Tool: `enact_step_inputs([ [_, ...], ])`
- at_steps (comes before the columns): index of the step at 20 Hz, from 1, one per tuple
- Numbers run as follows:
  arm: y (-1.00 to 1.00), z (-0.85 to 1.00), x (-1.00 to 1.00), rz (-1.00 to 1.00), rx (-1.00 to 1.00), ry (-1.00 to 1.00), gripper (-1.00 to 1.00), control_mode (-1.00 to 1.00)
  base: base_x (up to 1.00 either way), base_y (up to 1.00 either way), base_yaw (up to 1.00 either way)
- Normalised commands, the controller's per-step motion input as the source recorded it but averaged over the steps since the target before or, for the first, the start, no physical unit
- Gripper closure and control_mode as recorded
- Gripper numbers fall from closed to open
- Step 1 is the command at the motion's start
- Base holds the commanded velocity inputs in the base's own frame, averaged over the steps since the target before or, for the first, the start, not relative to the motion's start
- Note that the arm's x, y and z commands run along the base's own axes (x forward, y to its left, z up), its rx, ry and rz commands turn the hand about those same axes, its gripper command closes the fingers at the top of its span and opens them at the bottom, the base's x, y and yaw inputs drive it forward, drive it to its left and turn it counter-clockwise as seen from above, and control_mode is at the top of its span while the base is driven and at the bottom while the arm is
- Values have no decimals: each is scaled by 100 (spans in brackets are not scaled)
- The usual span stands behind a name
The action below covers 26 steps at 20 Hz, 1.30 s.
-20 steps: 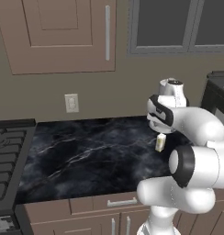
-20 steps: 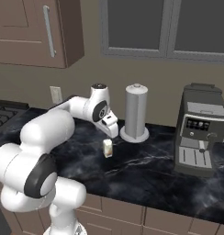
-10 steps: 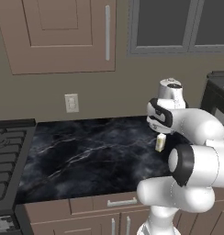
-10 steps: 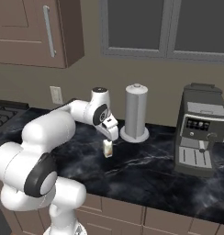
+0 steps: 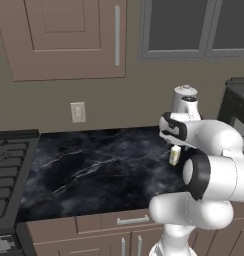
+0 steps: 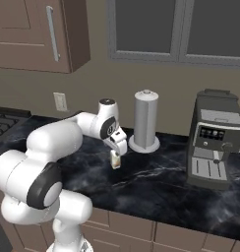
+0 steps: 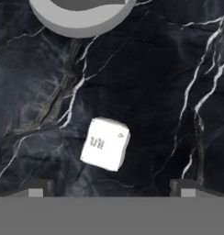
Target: Move the drinks to the dining counter.
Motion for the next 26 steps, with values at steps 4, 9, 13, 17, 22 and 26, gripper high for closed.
enact_step_inputs([
  [4,-7,-16,8,0,0,-1,-100,-100,0,0,0],
  [9,-4,-10,13,0,0,-5,-100,-100,0,0,0],
  [13,-3,-4,6,0,0,-7,-100,-100,0,0,0],
  [17,0,-3,0,0,0,-2,-100,-100,0,0,0],
  [22,0,-3,0,0,0,-1,-100,-100,0,0,0],
  [26,0,-5,2,0,0,0,-100,-100,0,0,0],
])
